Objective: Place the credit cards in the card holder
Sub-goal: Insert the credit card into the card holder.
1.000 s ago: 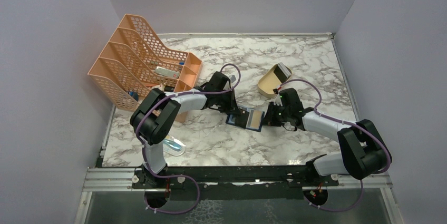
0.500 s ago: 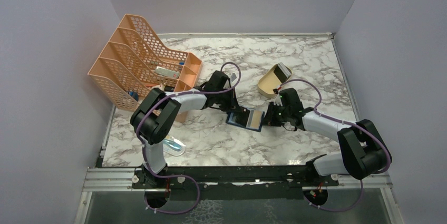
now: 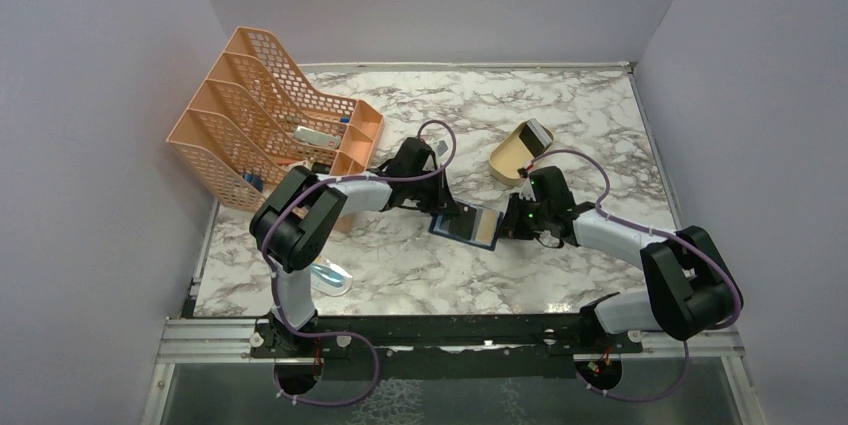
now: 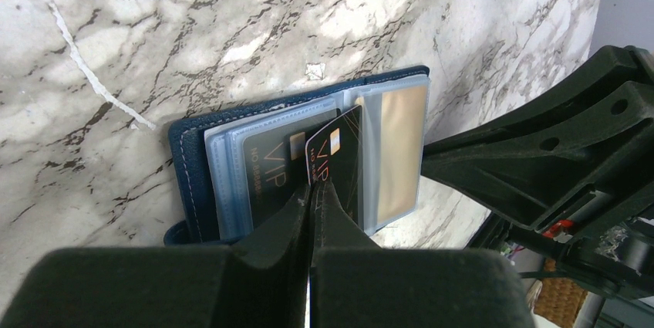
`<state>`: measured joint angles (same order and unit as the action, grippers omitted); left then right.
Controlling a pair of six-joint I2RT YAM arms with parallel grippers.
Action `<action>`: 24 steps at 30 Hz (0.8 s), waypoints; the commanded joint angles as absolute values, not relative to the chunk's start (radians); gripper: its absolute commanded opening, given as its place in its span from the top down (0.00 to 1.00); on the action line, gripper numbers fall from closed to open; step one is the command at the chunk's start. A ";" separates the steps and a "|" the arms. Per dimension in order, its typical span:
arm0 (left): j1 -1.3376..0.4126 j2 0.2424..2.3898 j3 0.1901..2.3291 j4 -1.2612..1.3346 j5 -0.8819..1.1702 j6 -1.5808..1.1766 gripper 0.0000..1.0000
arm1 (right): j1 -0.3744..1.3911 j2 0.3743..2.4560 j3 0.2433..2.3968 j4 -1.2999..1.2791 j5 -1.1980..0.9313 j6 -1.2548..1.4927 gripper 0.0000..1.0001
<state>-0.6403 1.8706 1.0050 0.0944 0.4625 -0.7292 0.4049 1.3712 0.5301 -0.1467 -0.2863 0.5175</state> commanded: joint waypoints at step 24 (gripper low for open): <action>-0.711 1.771 0.931 0.023 0.381 -0.840 1.00 | 0.417 1.322 0.606 -0.312 -0.235 0.570 0.72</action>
<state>-0.7094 1.8042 0.8974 0.1379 0.4545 -0.8856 0.4068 1.3048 0.6197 -0.2913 -0.2523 0.5552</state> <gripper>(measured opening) 0.010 0.306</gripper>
